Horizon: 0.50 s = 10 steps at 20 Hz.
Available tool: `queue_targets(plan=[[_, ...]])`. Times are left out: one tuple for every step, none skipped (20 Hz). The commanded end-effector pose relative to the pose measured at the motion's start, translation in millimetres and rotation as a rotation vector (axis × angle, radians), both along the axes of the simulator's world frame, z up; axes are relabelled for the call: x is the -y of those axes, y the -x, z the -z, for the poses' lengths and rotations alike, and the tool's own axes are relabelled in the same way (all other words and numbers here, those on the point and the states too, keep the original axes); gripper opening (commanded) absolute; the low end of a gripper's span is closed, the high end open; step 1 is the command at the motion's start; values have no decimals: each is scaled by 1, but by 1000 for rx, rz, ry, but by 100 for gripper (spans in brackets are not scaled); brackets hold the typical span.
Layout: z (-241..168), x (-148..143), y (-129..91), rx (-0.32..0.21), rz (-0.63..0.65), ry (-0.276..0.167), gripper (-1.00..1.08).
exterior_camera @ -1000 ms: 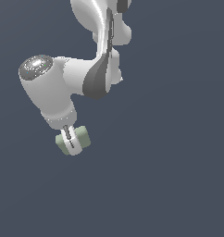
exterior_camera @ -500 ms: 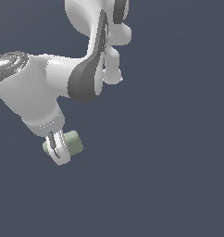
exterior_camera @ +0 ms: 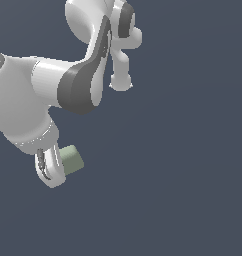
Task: Pick up the object and move it to a goal position.
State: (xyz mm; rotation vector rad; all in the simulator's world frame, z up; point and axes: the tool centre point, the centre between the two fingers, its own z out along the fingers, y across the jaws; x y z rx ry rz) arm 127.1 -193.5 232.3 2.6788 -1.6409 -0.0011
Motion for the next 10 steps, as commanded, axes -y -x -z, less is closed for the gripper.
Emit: queue_targets(plan=[[-3, 3, -4, 1, 0, 0, -100], [-4, 3, -6, 1, 0, 0, -100], [-4, 4, -7, 1, 0, 0, -100], [-5, 5, -8, 1, 0, 0, -100], [-6, 5, -9, 1, 0, 0, -100], [-6, 6, -10, 1, 0, 0, -100], [-6, 7, -11, 1, 0, 0, -100], [-7, 7, -11, 1, 0, 0, -100], [-7, 7, -12, 1, 0, 0, -100], [-7, 7, -12, 1, 0, 0, -100]])
